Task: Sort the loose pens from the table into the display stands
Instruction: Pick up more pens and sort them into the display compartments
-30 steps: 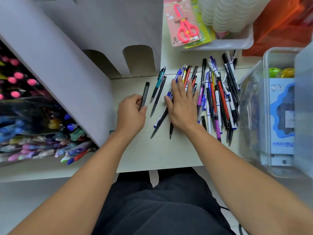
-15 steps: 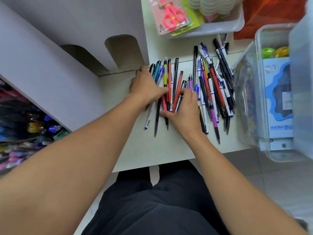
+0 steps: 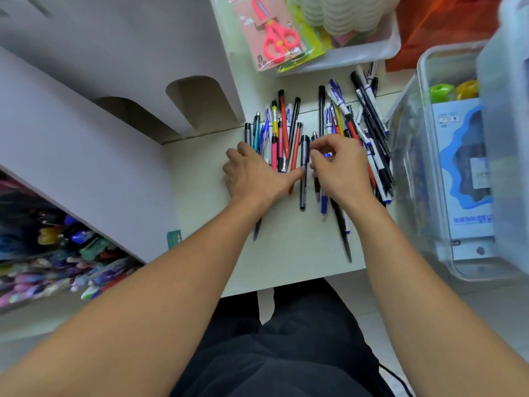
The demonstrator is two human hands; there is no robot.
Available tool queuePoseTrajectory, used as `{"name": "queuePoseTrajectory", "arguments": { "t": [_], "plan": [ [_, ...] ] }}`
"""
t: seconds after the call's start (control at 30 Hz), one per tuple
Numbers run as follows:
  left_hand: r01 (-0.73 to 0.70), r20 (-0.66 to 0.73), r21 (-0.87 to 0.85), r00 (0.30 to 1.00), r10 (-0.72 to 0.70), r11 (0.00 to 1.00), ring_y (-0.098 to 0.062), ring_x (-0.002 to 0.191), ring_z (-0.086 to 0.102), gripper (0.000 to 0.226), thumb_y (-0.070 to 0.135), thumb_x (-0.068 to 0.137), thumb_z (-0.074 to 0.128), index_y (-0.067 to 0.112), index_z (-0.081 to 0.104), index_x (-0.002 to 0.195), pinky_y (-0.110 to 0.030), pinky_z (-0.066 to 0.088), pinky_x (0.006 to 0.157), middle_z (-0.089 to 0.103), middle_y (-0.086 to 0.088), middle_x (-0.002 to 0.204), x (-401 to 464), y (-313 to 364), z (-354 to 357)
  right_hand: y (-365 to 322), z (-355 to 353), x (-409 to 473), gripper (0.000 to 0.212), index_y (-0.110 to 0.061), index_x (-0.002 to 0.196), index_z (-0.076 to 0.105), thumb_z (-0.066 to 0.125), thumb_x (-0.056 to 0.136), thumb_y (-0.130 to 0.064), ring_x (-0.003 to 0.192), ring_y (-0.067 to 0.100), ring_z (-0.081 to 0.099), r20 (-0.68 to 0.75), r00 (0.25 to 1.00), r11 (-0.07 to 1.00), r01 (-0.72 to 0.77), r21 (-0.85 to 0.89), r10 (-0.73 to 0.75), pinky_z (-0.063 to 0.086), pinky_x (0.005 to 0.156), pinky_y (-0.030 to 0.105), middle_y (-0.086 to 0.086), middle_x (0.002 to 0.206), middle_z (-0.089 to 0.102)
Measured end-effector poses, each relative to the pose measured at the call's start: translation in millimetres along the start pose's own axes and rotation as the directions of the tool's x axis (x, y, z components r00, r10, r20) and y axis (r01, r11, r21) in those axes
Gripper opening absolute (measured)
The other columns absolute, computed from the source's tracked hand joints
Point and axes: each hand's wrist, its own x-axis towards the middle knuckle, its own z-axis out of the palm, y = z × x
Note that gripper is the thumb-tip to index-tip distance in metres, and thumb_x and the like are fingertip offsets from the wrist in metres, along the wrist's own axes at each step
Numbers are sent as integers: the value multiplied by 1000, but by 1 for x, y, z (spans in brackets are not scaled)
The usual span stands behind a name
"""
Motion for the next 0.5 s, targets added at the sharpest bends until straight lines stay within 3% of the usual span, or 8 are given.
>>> {"name": "queuePoseTrajectory", "arguments": {
  "t": [0.07,0.13,0.27,0.5],
  "plan": [
    [41,-56,-6,998,-41,999,-34,128,42,123,83,59,72,8,28,144,-42,44,99,35,-14,141,3,13,5,-4,-5,4,15,-16,106,72,63,95,-16,83,5,64,14,999,999,38,-35,-37,53,78,17,-7,98,69],
    [48,-85,-4,995,-48,999,-33,125,43,121,83,58,73,7,30,142,-41,45,97,37,-14,140,11,27,5,-3,-10,4,13,-17,105,72,65,94,-17,76,0,60,9,998,998,57,-39,-57,48,72,10,-9,96,68],
    [20,-54,-76,998,-24,997,-33,128,46,115,69,64,81,5,28,144,-39,46,99,39,-15,144,25,51,-1,11,-18,-4,9,-20,100,73,66,94,-20,63,-4,59,-7,999,999,31,-26,-31,48,67,14,-10,90,69],
    [-20,-9,-14,1000,20,1000,-33,122,52,91,41,73,86,5,33,139,-37,48,94,46,-15,137,35,50,-9,25,-23,-17,8,-21,99,72,66,94,-19,62,-9,57,-8,1000,999,-11,34,11,41,59,2,-12,86,67]
  ]
}}
